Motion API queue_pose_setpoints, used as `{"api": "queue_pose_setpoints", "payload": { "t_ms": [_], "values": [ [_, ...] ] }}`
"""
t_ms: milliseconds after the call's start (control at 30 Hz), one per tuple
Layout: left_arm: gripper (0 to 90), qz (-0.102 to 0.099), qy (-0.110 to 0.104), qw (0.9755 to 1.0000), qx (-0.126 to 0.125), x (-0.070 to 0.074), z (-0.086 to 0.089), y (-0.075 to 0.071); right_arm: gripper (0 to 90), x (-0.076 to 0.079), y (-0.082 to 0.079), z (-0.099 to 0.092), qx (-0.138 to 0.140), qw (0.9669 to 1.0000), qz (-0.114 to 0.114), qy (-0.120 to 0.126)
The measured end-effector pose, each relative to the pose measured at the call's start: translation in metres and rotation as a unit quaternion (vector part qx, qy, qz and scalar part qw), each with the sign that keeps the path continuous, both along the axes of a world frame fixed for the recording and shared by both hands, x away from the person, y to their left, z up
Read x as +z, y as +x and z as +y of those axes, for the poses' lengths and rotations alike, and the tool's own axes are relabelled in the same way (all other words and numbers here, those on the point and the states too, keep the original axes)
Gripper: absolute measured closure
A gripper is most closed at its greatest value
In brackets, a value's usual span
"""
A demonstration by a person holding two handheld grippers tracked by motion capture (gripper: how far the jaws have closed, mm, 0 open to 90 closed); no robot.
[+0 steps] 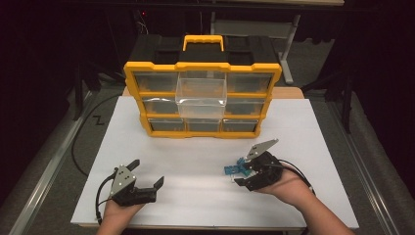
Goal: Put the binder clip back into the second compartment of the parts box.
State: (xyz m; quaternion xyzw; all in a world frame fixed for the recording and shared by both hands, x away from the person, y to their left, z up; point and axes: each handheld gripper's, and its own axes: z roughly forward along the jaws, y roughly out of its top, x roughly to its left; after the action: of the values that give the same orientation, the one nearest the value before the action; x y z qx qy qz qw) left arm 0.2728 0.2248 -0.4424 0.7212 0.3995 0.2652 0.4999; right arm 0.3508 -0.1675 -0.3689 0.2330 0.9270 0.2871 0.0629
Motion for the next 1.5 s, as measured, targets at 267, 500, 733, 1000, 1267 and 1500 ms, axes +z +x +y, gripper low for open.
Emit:
{"api": "queue_pose_setpoints", "payload": {
  "t_ms": [267,500,733,1000,1267,1500],
  "values": [
    [0.2,-0.002,0.002,1.0,-0.005,0.0,0.0,0.0,49.7,-0.008,0.012,0.016,0.006,0.9996,-0.01,-0.027],
    [0.2,-0.004,0.002,1.0,-0.009,0.0,-0.001,0.0,51.4,-0.012,0.018,0.024,0.008,0.9989,-0.016,-0.044],
    [0.2,-0.004,0.004,0.9999,-0.009,0.0,-0.003,0.0,53.9,-0.014,0.018,0.026,0.02,0.9978,-0.031,-0.055],
    [0.2,-0.004,0.004,0.9999,-0.011,0.001,-0.002,0.0,57.1,-0.018,0.021,0.028,0.025,0.9972,-0.027,-0.064],
    [0.2,-0.006,-0.008,0.9999,-0.006,0.002,0.0,-0.001,70.9,-0.024,0.026,0.03,0.036,0.9949,-0.023,-0.091],
    [0.2,-0.005,-0.006,0.9999,-0.008,0.001,0.0,0.0,84.3,-0.021,0.03,0.025,0.037,0.9952,-0.031,-0.085]
  ]
}}
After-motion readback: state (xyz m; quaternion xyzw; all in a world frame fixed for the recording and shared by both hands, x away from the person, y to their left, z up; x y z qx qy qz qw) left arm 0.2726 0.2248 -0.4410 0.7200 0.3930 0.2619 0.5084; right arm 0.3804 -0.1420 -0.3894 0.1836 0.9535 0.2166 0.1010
